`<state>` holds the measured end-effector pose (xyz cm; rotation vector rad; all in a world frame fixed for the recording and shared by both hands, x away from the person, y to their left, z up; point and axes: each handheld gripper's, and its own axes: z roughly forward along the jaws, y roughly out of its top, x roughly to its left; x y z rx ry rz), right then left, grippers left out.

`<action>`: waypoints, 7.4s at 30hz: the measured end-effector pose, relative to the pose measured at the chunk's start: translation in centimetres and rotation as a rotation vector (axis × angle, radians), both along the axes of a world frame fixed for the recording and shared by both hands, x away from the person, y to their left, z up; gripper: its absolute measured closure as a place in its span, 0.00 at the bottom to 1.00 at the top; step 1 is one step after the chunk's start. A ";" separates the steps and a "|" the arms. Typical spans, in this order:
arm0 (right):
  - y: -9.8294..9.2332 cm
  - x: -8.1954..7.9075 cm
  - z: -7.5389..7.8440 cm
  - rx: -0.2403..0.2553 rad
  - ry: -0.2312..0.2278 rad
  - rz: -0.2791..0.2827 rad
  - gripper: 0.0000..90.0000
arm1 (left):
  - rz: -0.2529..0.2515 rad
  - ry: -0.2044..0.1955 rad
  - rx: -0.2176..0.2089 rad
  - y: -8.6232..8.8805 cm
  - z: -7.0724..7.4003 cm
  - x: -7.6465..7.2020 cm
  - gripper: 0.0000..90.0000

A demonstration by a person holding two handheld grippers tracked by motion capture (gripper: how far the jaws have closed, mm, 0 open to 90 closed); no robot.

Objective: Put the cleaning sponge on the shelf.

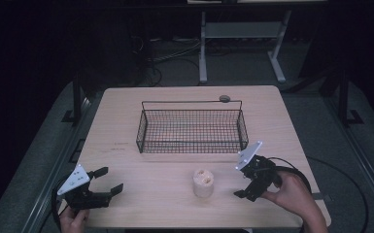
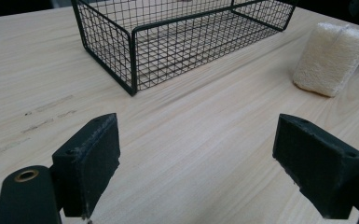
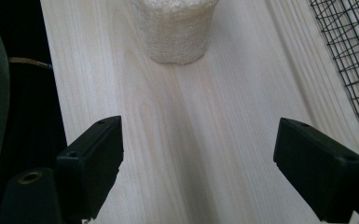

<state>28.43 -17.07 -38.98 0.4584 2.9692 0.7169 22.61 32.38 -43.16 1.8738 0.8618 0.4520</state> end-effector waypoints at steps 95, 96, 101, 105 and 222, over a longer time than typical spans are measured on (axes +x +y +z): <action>9.2 2.7 0.4 -0.044 0.081 0.092 0.32 | 0.004 -0.009 -0.015 0.3 0.2 -0.1 0.16; 9.2 2.7 0.4 -0.045 0.079 0.095 0.32 | 0.005 -0.010 -0.015 0.3 0.2 -0.1 0.16; 9.2 2.7 1.0 -0.048 0.070 0.093 0.32 | 0.003 -0.011 -0.014 0.4 0.2 -0.1 0.16; 9.3 2.9 1.7 -0.045 0.062 0.098 0.32 | 0.004 -0.011 -0.015 0.4 0.2 -0.1 0.16; 9.0 19.2 6.9 -0.116 0.061 -0.092 0.32 | 0.006 -0.019 -0.018 0.4 0.3 -0.1 0.16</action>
